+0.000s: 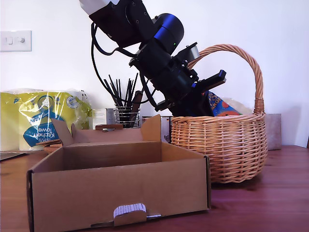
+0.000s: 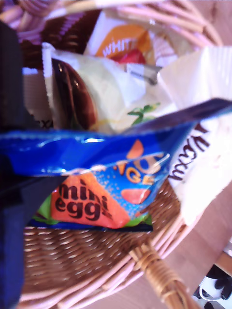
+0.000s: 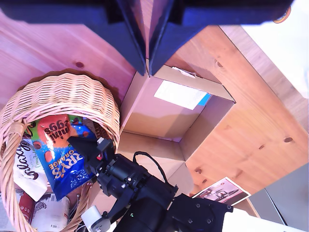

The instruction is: Move the bags of Easter eggs from the cardboard box on the left into the woven basket on the right side.

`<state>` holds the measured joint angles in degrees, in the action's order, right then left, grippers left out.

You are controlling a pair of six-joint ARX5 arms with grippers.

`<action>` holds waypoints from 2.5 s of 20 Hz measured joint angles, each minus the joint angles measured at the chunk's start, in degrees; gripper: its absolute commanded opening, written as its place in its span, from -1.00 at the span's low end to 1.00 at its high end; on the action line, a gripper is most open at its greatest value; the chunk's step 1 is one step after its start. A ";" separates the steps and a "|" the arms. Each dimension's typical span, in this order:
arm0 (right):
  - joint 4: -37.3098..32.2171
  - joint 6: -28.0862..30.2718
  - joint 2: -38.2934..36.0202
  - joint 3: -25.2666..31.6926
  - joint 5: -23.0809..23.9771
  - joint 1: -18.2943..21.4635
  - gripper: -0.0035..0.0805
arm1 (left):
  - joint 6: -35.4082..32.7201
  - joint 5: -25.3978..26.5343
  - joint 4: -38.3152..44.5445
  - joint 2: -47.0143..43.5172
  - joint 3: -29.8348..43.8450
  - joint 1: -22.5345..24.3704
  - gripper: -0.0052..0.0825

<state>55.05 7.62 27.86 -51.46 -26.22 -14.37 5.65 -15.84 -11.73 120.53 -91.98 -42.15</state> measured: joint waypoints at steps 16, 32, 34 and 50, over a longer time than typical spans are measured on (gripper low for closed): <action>-1.49 0.00 0.00 0.00 0.00 0.00 -0.94 | -4.39 2.64 -11.89 -9.44 -0.79 -0.11 0.14; -16.90 -0.09 0.00 0.00 13.00 0.68 -0.94 | -8.79 9.53 -18.14 -34.88 11.54 2.32 -0.94; -20.31 -1.42 0.00 0.00 16.09 1.66 -0.94 | -7.37 11.61 -11.30 -41.07 20.06 5.05 -0.94; -39.52 -9.55 -17.33 26.23 23.30 3.52 -0.94 | -3.21 28.30 7.34 -92.98 67.93 18.49 -0.93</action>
<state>15.53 -1.93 10.52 -25.23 -2.92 -10.85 2.44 12.47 -4.38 27.55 -24.05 -23.66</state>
